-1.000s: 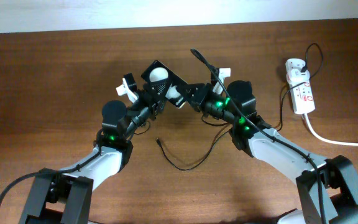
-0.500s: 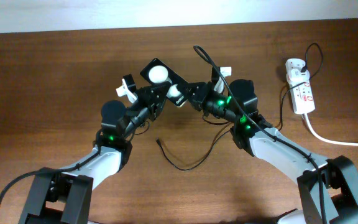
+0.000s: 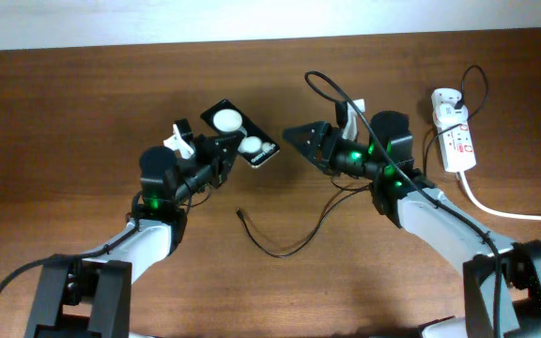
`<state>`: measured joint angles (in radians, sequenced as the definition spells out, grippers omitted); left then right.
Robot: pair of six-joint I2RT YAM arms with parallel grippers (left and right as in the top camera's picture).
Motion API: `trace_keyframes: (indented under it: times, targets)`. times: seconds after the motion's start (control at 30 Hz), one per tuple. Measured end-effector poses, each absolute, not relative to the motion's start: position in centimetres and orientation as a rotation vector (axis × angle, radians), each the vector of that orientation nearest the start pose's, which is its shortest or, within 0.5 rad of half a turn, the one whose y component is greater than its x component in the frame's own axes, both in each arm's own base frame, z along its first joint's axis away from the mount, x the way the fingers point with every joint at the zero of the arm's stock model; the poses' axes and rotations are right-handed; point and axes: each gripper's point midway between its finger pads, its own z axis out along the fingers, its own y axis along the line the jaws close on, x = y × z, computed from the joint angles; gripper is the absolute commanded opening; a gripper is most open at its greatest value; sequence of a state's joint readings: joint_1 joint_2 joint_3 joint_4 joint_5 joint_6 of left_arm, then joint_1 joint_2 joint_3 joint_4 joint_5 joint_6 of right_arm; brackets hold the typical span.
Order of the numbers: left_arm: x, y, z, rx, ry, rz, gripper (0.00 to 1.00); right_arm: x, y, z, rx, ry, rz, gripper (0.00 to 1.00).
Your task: Plug charger to phone and switch on socket
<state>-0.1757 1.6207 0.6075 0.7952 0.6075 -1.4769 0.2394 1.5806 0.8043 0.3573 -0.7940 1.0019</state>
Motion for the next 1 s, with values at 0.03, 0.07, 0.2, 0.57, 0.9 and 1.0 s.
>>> trace_keyframes:
  times: [0.03, 0.07, 0.2, 0.57, 0.9, 1.0]
  targets:
    - [39.8, -16.9, 15.0, -0.847, 1.961, -1.643, 0.0, 36.6, 21.2, 15.7, 0.261, 2.279, 1.485, 0.8]
    - [39.5, -16.9, 14.5, -0.859, 1.988, -1.651, 0.0, 35.9, 20.8, 15.0, 0.247, 2.32, 1.441, 0.8]
    - [38.2, -17.5, 13.9, -0.849, 2.073, -1.715, 0.0, 33.3, 18.9, 12.6, 0.209, 2.475, 1.221, 0.8]
    - [40.8, -21.9, 15.0, -0.63, 2.29, -2.074, 0.0, 28.9, 13.1, 12.0, 0.123, 2.611, 0.718, 0.9]
    - [39.2, -22.3, 14.0, -0.871, 2.412, -2.215, 0.0, 26.6, 10.1, 9.5, 0.192, 2.753, 0.481, 0.99]
    - [38.8, -22.3, 14.1, -0.939, 2.435, -2.253, 0.0, 26.3, 9.6, 9.2, 0.205, 2.769, 0.441, 0.99]
